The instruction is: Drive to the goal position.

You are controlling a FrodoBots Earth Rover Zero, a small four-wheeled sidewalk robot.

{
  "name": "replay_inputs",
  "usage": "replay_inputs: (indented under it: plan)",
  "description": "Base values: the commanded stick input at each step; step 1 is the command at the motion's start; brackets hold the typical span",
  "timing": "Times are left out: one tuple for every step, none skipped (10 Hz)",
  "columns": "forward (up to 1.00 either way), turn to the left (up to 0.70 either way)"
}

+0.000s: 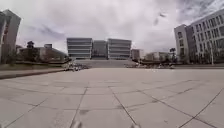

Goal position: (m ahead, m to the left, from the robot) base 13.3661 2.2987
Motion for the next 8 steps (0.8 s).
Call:
replay_inputs:
  plan:
    - [0.7, 0.0]
    - [0.7, 0.0]
    - [0.7, 0.0]
    - [0.7, 0.0]
    - [0.7, 0.0]
    - [0.75, 0.0]
    - [0.85, 0.0]
    - [0.85, 0.0]
